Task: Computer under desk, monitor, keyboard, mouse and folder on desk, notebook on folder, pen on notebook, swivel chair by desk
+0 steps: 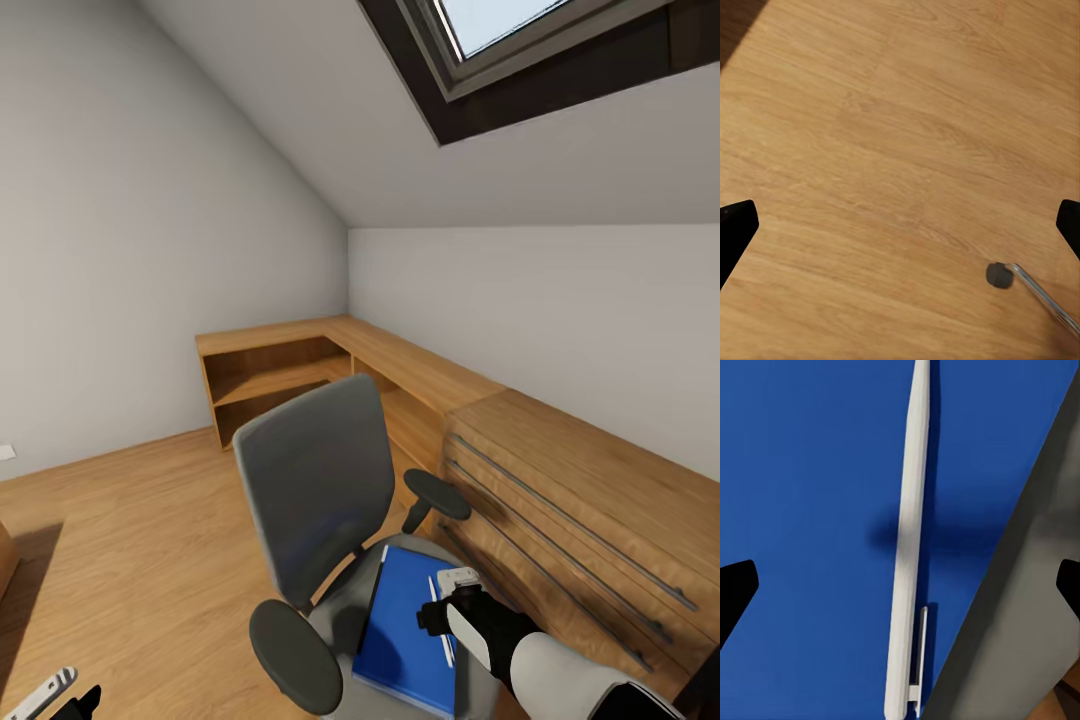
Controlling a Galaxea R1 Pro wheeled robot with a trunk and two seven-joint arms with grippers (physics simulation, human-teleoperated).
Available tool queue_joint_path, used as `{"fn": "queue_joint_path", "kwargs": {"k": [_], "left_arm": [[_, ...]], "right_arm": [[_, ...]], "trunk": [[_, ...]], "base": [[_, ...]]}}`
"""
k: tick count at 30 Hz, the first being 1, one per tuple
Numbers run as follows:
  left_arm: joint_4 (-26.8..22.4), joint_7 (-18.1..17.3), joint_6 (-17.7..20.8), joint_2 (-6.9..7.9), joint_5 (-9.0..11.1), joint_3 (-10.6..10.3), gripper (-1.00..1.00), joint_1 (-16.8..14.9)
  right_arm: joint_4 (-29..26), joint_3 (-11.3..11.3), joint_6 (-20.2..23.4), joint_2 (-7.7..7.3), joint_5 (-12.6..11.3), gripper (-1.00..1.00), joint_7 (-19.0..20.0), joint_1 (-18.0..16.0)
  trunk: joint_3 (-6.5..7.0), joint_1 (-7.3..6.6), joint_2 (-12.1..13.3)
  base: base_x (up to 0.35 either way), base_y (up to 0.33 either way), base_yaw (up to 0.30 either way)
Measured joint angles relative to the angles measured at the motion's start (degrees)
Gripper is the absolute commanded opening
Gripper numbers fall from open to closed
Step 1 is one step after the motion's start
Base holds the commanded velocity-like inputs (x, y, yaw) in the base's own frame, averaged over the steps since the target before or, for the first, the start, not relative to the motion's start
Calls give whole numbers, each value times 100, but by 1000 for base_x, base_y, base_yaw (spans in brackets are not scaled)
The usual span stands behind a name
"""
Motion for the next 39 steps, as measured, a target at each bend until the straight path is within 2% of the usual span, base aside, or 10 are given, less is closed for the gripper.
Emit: {"fn": "queue_joint_path", "kwargs": {"k": [2, 8, 15, 20, 23, 39], "left_arm": [[0, 0, 0, -3, 0, -2, 100, 0], [0, 0, 0, -1, 1, -1, 100, 0], [0, 0, 0, -5, 1, -5, 100, 0], [0, 0, 0, -7, 1, -4, 100, 0], [0, 0, 0, -7, 0, -6, 100, 0], [0, 0, 0, -7, 1, -5, 100, 0]], "right_arm": [[0, 0, 0, 0, 0, 100, 0, 0], [0, 0, 0, 0, 0, 100, 0, 0], [0, 0, 0, 0, 0, 100, 0, 0], [0, 0, 0, 0, 0, 100, 3, 0], [0, 0, 0, 0, 0, 100, 1, 0], [0, 0, 1, 0, 0, 100, 1, 0]], "trunk": [[-36, 44, -80], [-36, 45, -82], [-162, 198, -361], [-162, 198, -362], [-216, 264, -481], [-233, 286, -522]], "base": [[0, 0, 0], [0, 0, 0], [0, 0, 0], [0, 0, 0], [0, 0, 0], [0, 0, 0]]}}
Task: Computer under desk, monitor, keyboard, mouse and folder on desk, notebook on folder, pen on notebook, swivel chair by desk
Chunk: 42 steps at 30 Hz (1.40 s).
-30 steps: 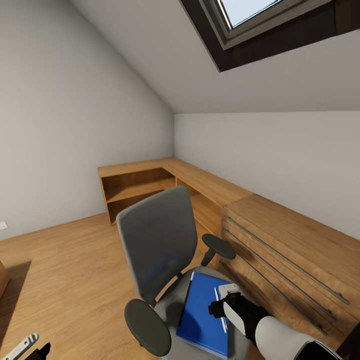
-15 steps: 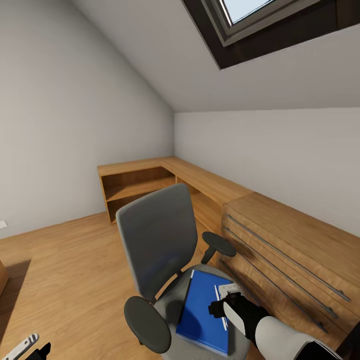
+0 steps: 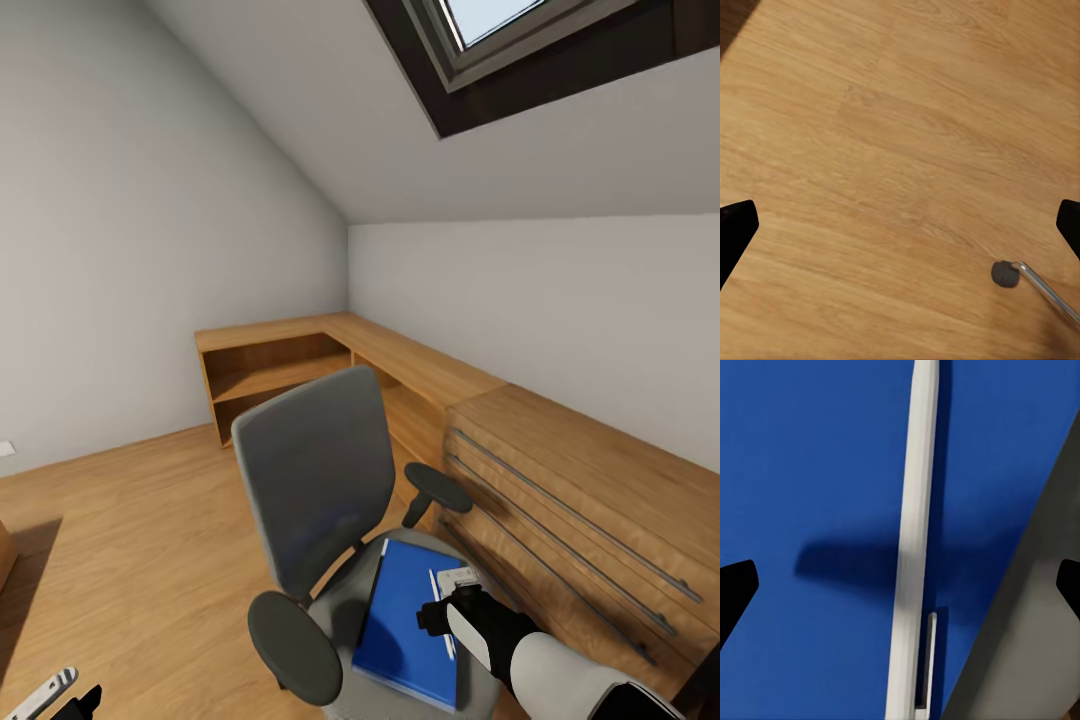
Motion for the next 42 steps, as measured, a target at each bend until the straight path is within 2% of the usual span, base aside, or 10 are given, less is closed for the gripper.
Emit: {"fn": "queue_joint_path", "kwargs": {"k": [5, 42], "left_arm": [[0, 3, 0, 0, -1, 1, 100, 0], [0, 0, 0, 0, 0, 4, 100, 0]], "right_arm": [[-1, 0, 0, 0, -4, 100, -1, -1], [-3, 4, 7, 0, 25, 100, 11, -2]], "trunk": [[-90, 110, -201], [-90, 110, -202]], "base": [[0, 0, 0], [0, 0, 0]]}}
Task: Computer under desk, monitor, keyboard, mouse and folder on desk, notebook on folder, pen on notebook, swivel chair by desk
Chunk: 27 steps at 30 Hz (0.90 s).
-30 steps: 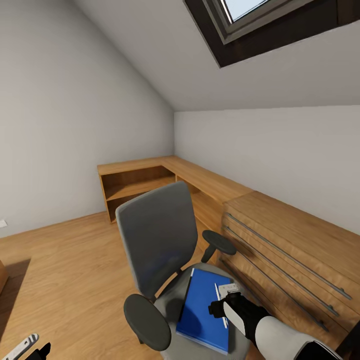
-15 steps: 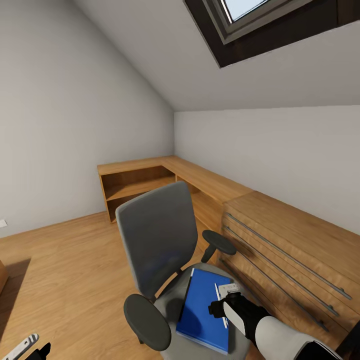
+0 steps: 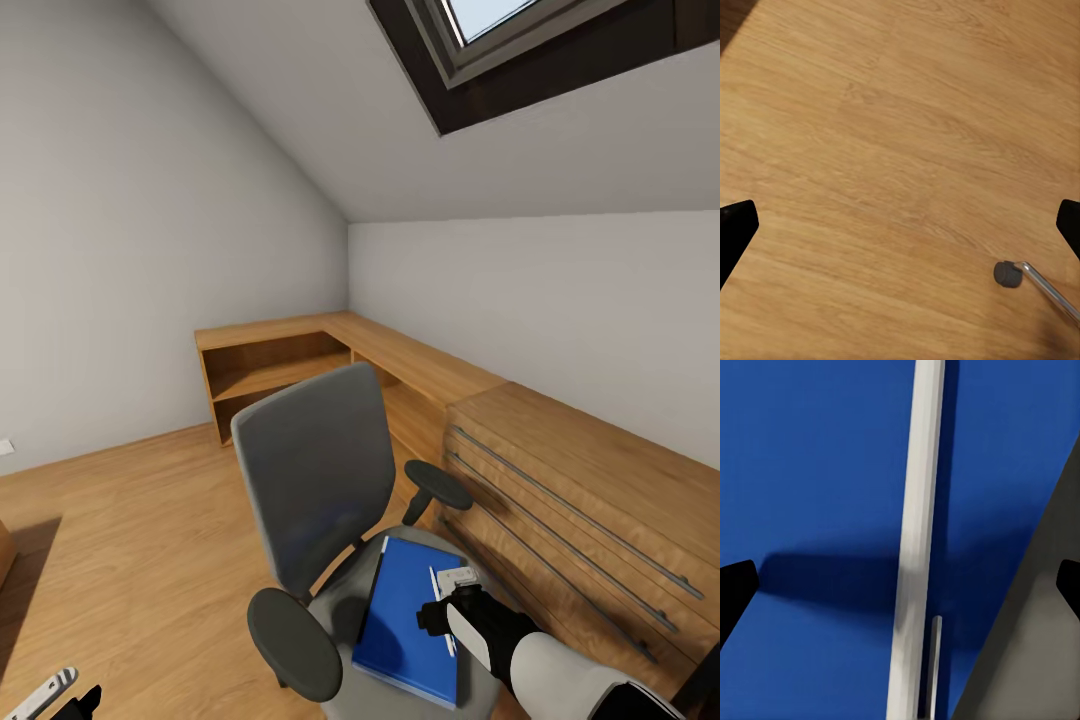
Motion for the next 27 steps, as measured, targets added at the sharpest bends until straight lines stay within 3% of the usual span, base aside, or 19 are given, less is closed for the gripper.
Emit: {"fn": "queue_joint_path", "kwargs": {"k": [16, 17, 27], "left_arm": [[0, 0, 0, 0, 0, 2, 100, 0], [0, 0, 0, 2, 0, 2, 100, 0], [0, 0, 0, 9, 0, 4, 100, 0]], "right_arm": [[-4, 11, 0, 0, -12, 100, 6, 1], [-4, 13, -1, 0, -19, -100, 12, 2], [1, 16, 3, 0, -1, -100, 168, 2]], "trunk": [[0, 0, 0], [0, 0, 0], [0, 0, 0]], "base": [[0, 0, 0], [0, 0, 0], [0, 0, 0]]}}
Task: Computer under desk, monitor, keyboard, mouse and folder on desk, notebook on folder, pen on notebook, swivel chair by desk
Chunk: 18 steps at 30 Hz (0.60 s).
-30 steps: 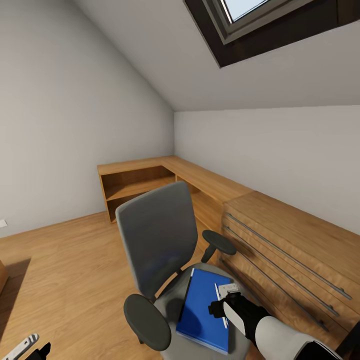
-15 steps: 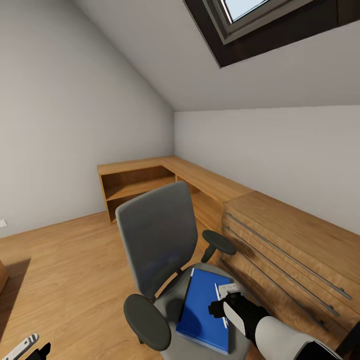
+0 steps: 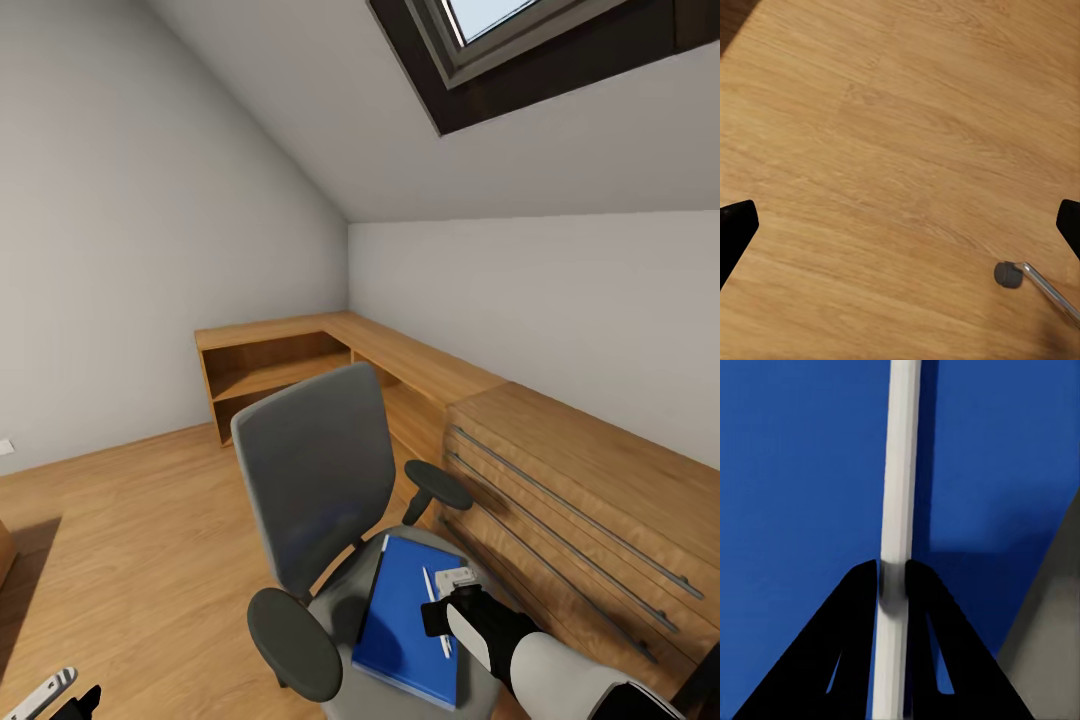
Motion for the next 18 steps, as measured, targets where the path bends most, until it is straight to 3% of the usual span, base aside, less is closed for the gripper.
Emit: {"fn": "queue_joint_path", "kwargs": {"k": [18], "left_arm": [[0, 0, 0, 0, 9, 0, 100, 0]], "right_arm": [[1, 1, 0, 0, -5, -100, -4, 0]], "trunk": [[0, 0, 0]], "base": [[0, 0, 0]]}}
